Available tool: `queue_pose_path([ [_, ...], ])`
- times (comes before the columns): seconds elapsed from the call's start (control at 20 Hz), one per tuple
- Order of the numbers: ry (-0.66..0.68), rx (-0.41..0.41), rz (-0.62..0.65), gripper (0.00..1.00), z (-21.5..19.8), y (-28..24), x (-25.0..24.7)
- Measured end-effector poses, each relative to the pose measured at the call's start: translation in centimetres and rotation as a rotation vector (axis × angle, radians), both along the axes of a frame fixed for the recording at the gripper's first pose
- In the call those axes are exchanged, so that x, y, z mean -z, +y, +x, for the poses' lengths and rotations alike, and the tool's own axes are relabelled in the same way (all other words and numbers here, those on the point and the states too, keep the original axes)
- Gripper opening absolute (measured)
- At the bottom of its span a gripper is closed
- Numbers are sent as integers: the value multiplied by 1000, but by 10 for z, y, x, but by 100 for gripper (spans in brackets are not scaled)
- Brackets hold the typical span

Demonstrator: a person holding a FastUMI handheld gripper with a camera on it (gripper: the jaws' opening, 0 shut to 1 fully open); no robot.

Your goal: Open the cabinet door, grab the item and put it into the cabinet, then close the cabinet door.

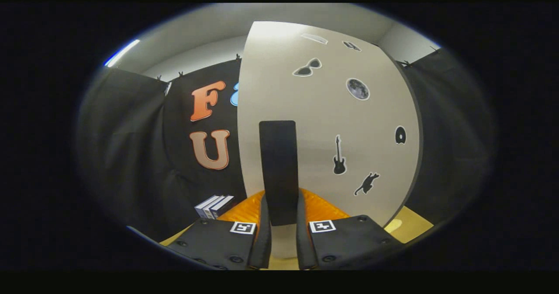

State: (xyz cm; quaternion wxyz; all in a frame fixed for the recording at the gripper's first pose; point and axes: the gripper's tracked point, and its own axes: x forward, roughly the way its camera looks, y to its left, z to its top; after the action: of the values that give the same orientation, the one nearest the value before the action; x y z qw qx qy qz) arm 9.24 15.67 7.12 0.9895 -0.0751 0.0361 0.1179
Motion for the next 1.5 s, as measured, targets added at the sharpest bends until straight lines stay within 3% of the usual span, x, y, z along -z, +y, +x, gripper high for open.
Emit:
queue_pose_path([
  [0.95,2,-22,62,31,-106,-97,-18],
  [1.5,-81,102,34,28,-148,-195,-44],
])
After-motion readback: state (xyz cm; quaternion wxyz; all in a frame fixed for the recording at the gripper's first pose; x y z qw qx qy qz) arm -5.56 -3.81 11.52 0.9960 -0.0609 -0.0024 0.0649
